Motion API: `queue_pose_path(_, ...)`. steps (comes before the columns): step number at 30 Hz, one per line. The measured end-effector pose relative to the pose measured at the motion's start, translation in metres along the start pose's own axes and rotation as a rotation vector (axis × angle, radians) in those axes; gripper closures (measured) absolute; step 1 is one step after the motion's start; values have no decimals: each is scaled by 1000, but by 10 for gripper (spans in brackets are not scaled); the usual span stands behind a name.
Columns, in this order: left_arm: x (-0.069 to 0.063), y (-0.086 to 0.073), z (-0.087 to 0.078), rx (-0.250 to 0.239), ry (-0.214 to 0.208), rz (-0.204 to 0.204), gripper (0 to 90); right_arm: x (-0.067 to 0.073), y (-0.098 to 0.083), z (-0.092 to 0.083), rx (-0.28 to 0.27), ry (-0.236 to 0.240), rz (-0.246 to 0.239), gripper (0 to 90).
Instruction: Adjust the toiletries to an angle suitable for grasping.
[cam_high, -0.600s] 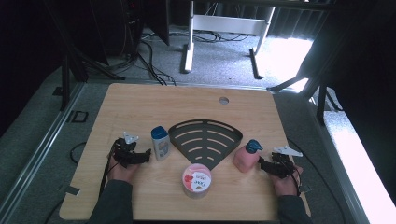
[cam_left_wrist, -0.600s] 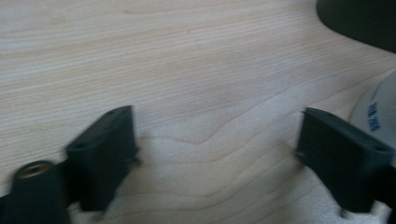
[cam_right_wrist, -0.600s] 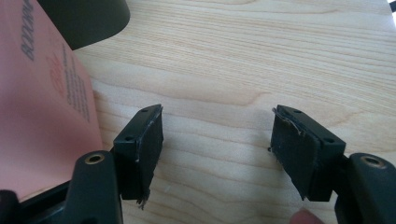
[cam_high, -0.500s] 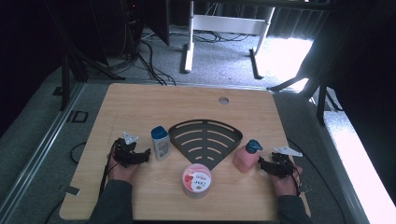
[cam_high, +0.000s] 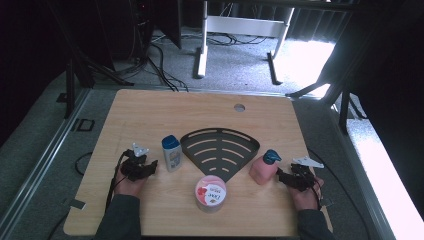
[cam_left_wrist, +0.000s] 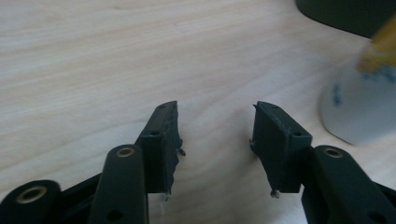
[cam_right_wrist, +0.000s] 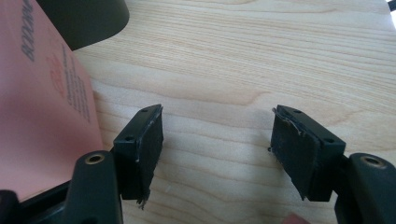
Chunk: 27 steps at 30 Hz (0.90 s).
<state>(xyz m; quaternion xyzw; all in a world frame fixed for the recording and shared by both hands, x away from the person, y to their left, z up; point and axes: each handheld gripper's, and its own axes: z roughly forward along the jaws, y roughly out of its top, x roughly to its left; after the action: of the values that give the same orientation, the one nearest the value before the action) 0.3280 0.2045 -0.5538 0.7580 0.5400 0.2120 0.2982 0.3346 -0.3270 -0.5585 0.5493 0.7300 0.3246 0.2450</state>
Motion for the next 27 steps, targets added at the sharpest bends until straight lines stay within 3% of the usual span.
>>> queue_pose_path(3, 0, -2, -4, 9, -38, 4, 545, 0, 0, 0, 0, 2, -2, 339)
queue_pose_path(7, 0, -7, -13, -16, -99, -1, 587, 0, -1, -1, 1, 4, -3, 339)
queue_pose_path(10, -3, -10, -20, -26, -133, 21, 579, 0, -1, -1, 0, 4, -3, 339)
queue_pose_path(18, -19, -12, -31, -77, -175, 101, 556, 0, -1, -1, 0, 4, -2, 339)
queue_pose_path(27, -34, -5, -29, -110, -202, 148, 554, 0, -1, -1, 1, 4, -3, 339)
